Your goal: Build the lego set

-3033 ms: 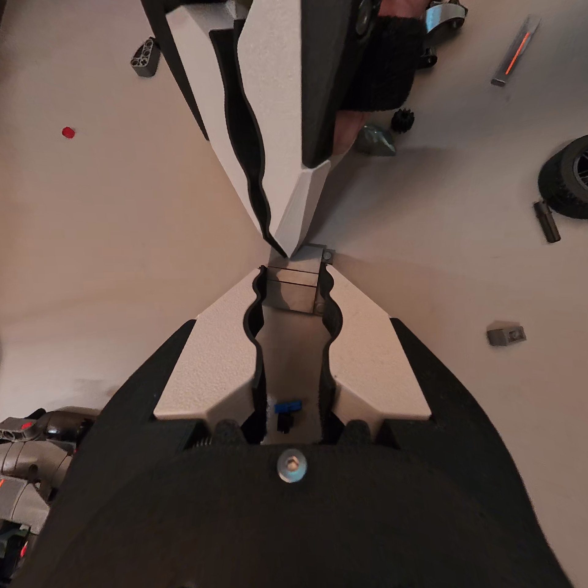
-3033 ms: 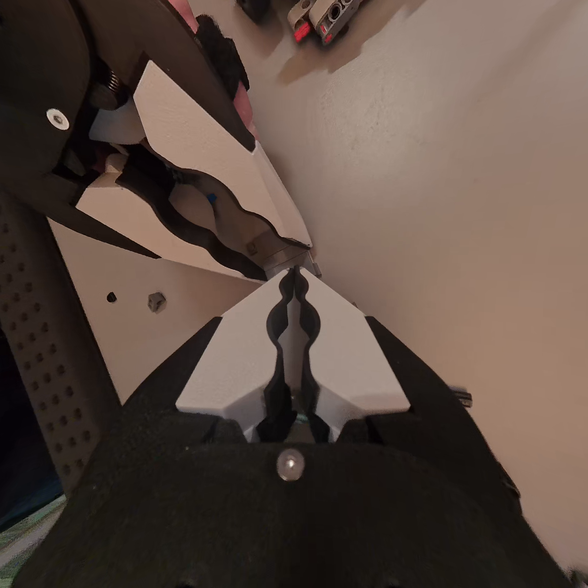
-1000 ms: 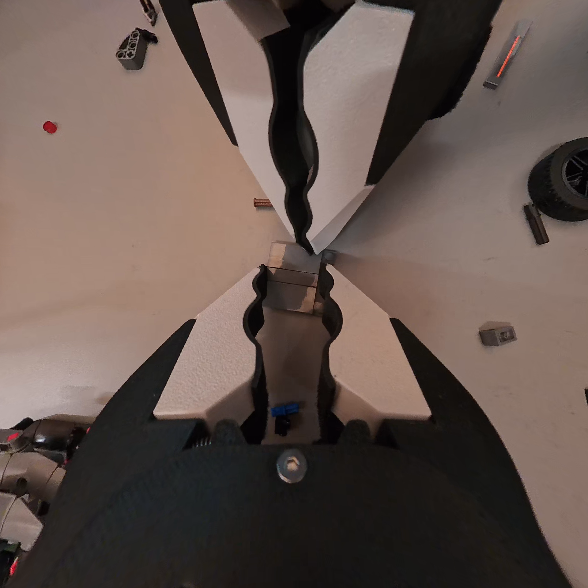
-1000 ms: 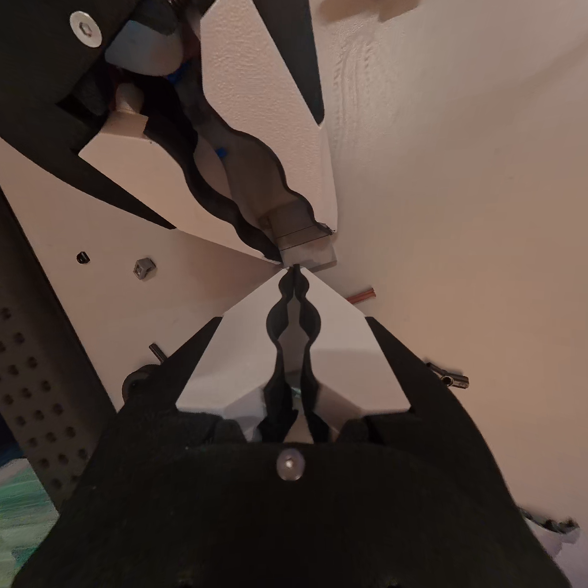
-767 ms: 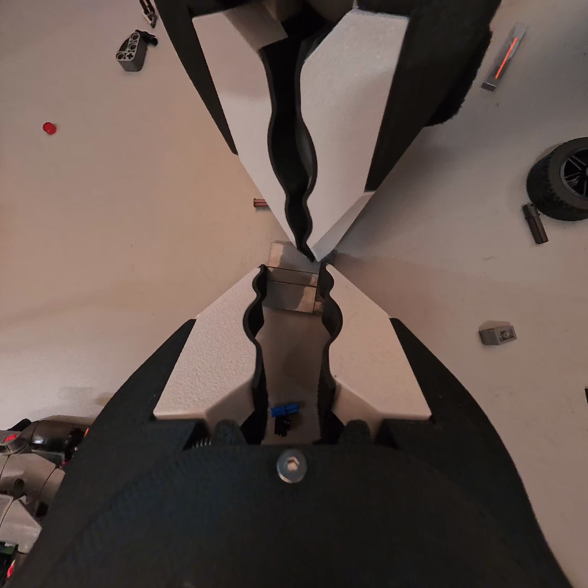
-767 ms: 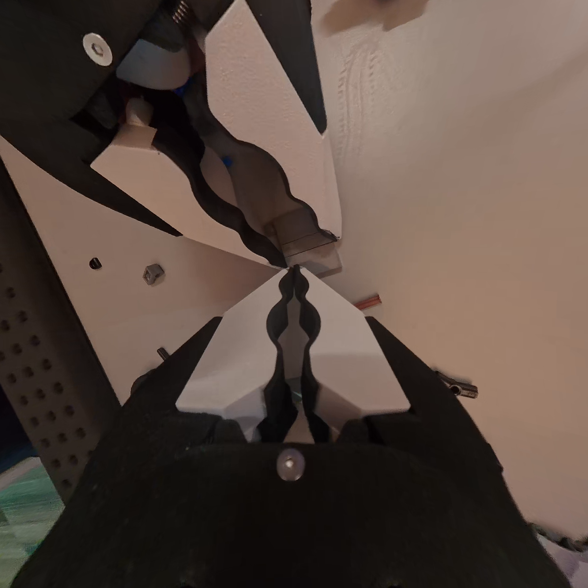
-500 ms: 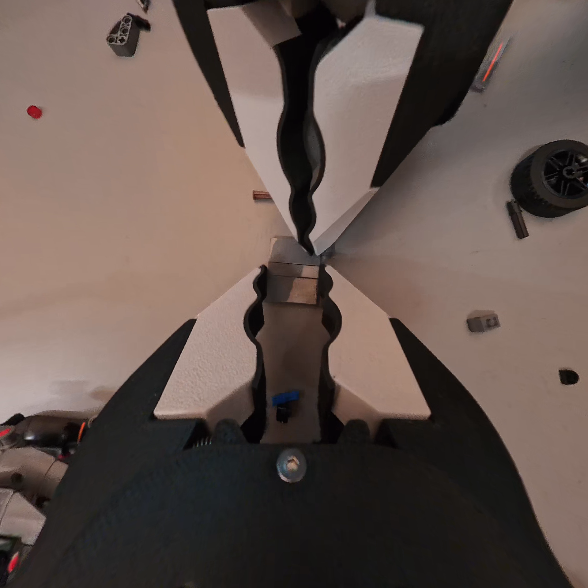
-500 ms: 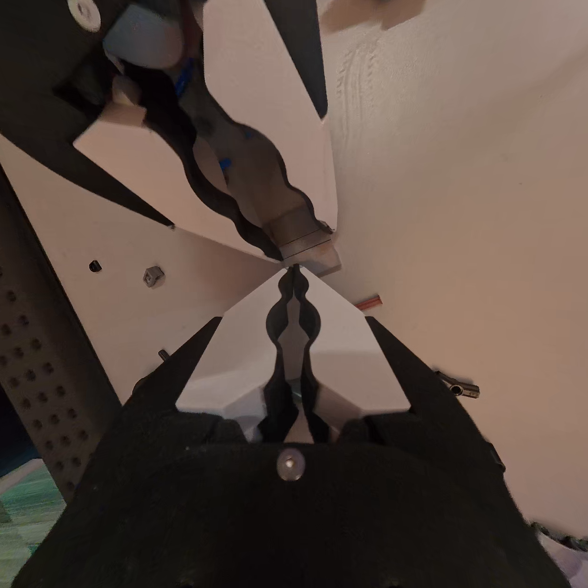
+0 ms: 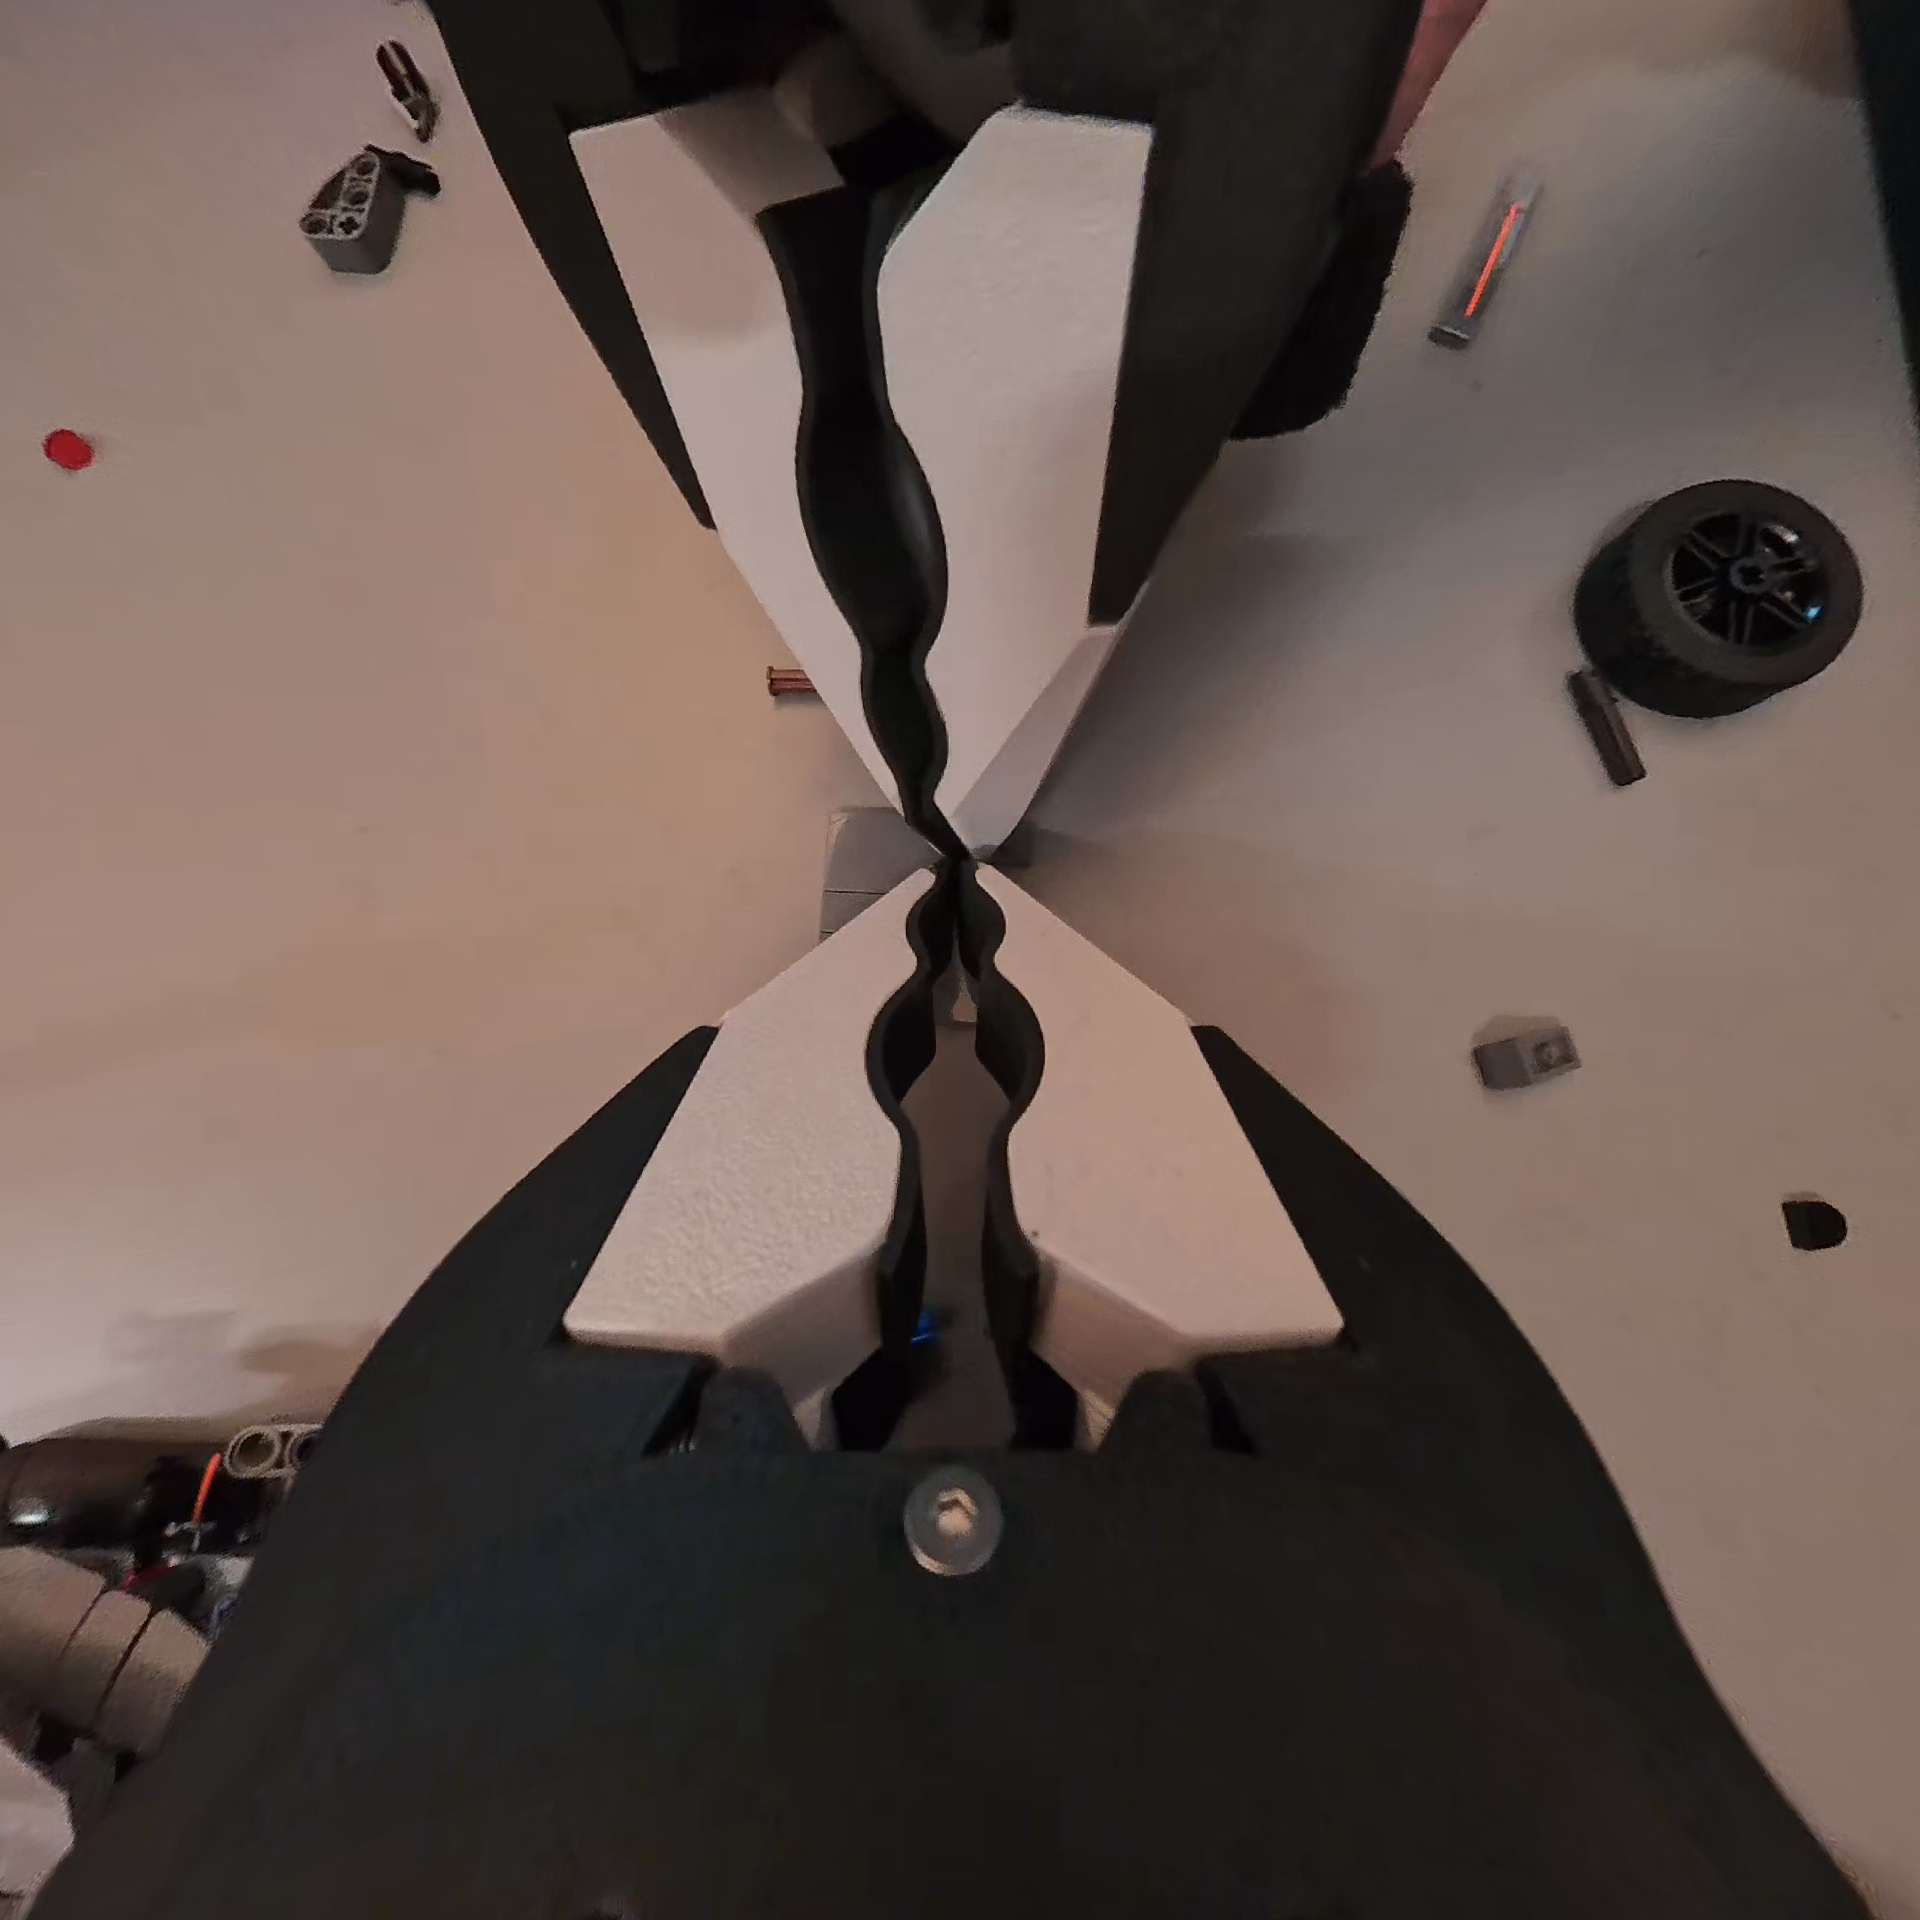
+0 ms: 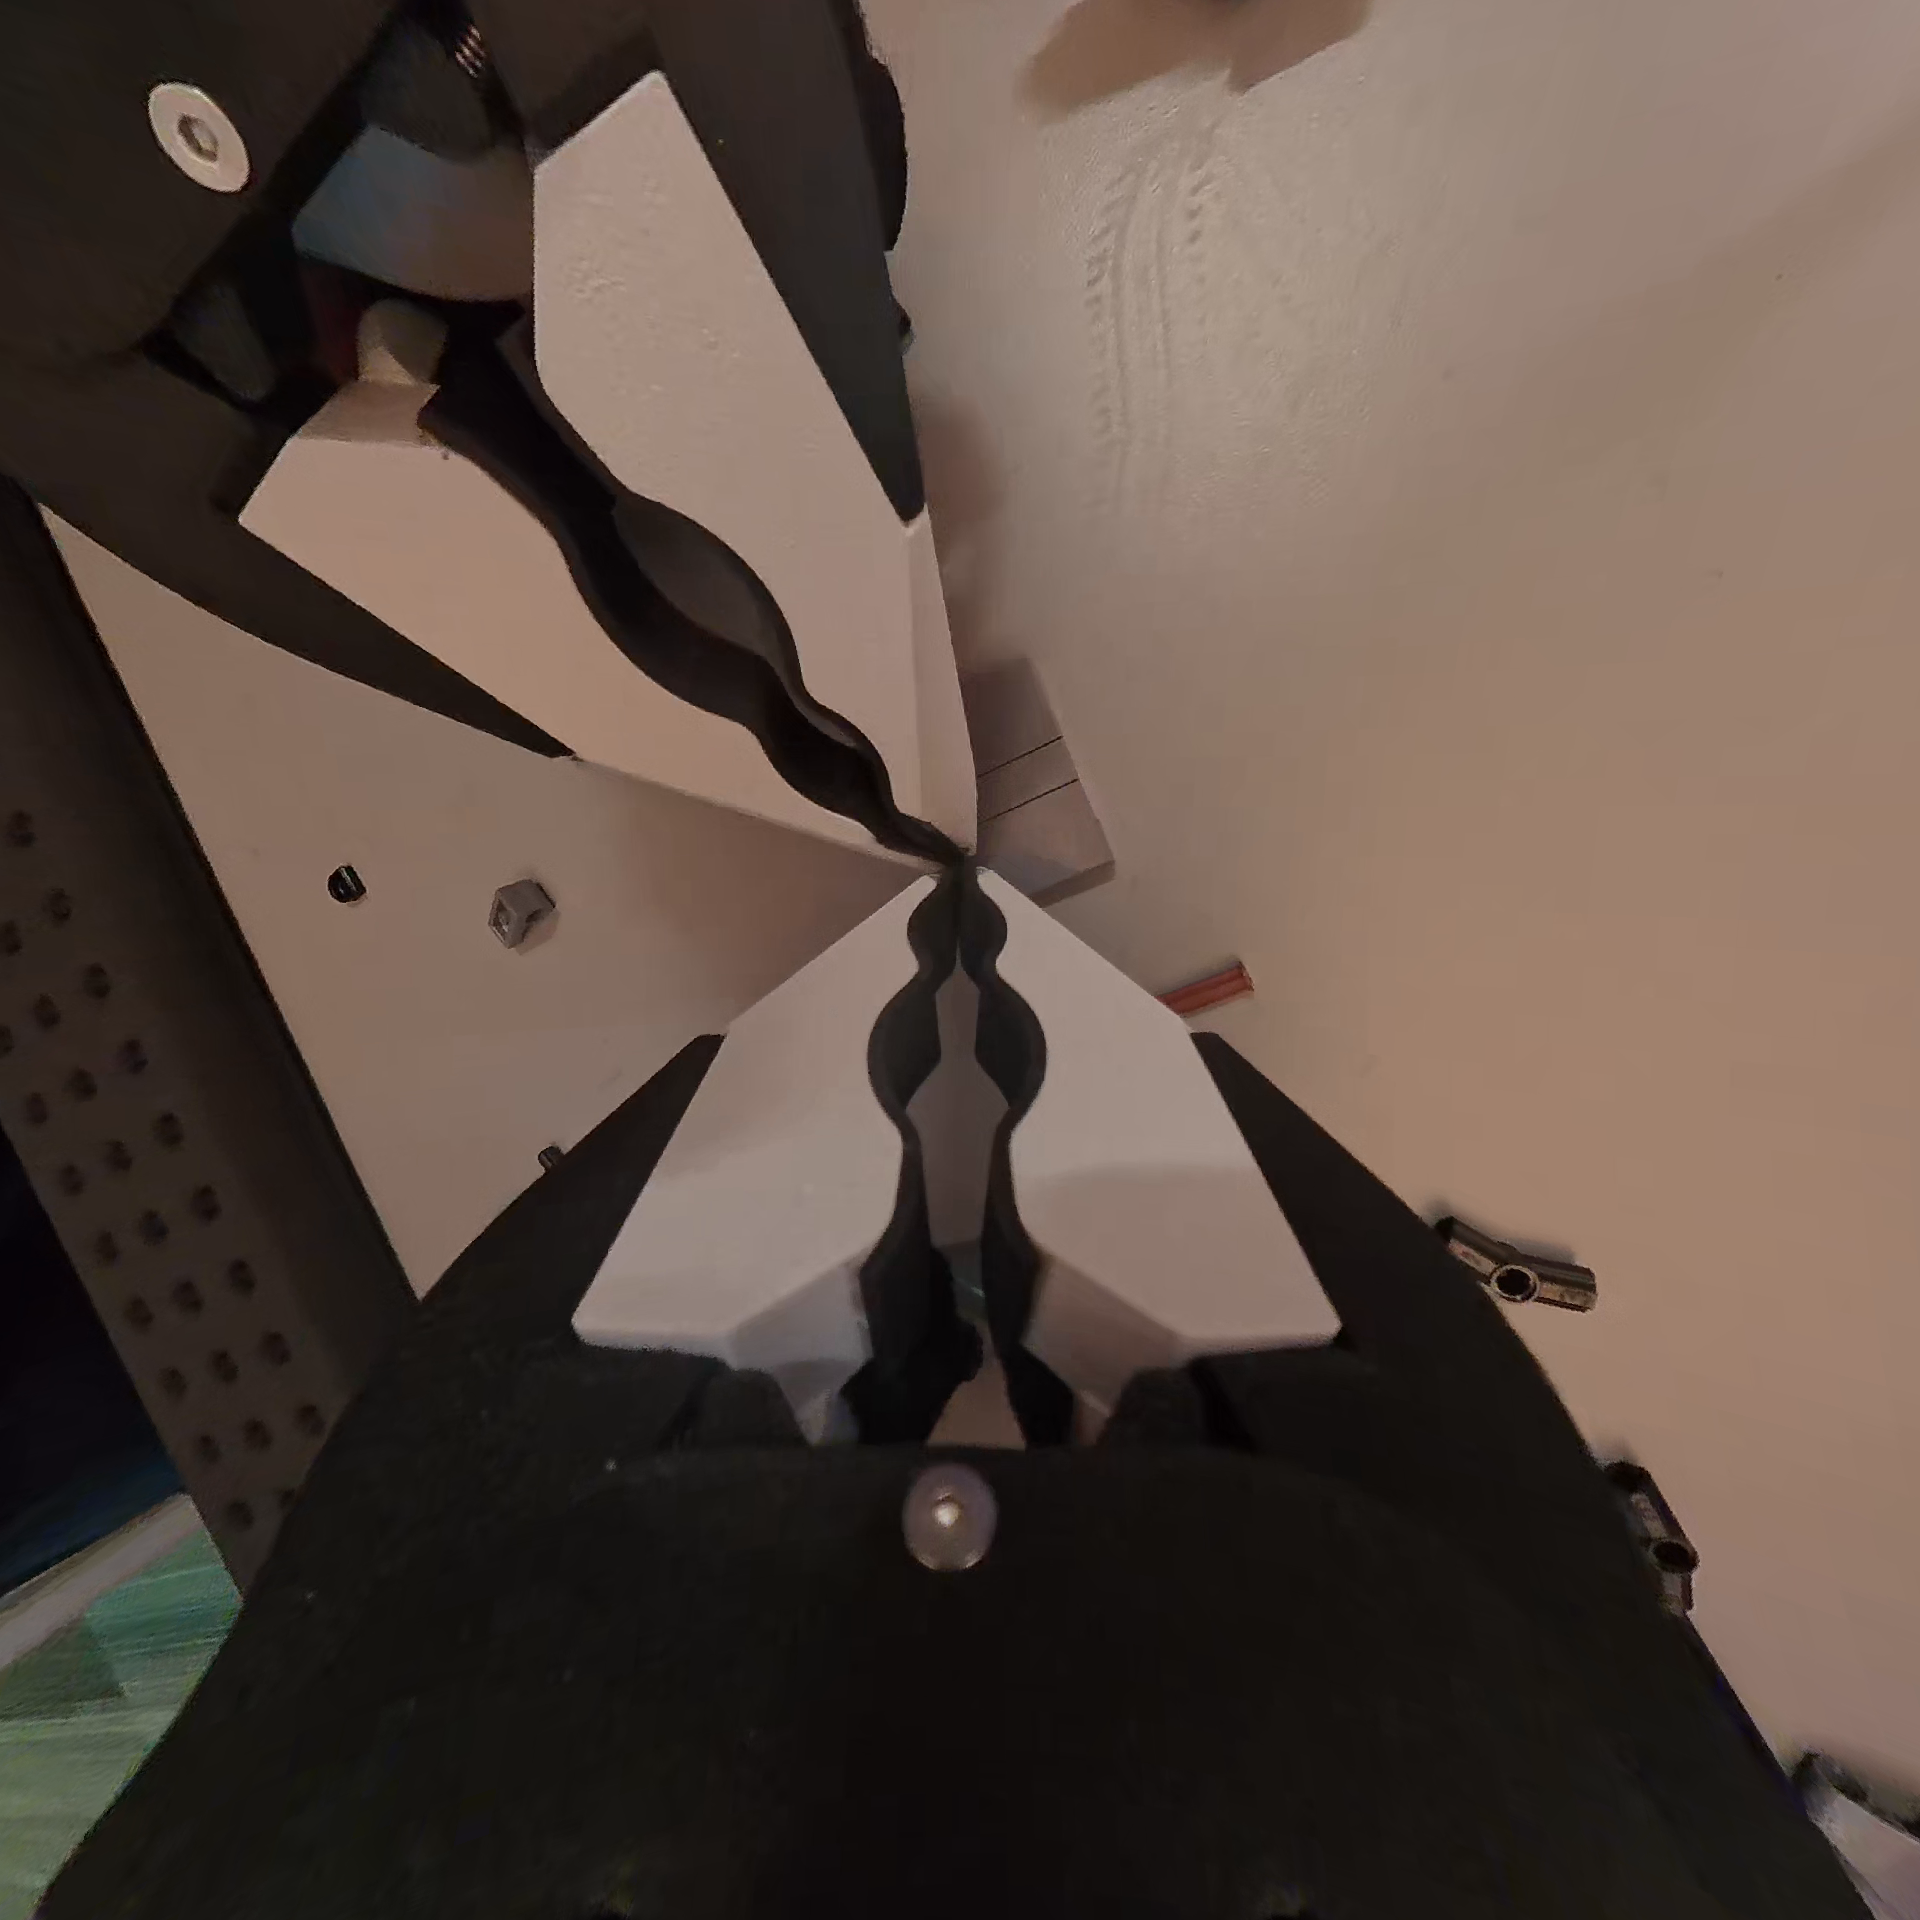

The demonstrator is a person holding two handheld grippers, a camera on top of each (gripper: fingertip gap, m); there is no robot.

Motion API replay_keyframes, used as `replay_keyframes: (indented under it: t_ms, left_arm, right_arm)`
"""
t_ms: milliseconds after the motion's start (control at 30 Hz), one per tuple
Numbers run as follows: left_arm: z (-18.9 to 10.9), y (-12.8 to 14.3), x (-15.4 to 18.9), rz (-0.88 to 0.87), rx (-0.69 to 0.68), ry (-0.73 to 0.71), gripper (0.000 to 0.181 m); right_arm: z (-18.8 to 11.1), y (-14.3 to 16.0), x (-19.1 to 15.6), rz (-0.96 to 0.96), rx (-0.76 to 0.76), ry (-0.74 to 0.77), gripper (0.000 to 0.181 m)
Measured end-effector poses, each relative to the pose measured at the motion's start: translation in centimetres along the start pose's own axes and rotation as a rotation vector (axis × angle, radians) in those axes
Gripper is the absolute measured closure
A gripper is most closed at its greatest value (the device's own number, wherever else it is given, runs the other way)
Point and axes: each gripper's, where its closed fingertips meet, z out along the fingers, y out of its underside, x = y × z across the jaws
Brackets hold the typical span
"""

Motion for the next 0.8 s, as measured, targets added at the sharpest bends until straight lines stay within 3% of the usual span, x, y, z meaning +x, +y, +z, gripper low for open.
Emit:
replay_keyframes:
  t_ms: [800]
  left_arm:
    - [-0.6, 0.7, -0.6, 0.015, -0.019, -0.002, 0.181]
  right_arm:
    - [-0.5, -1.9, 2.4, 0.063, 0.131, 0.068, 0.181]
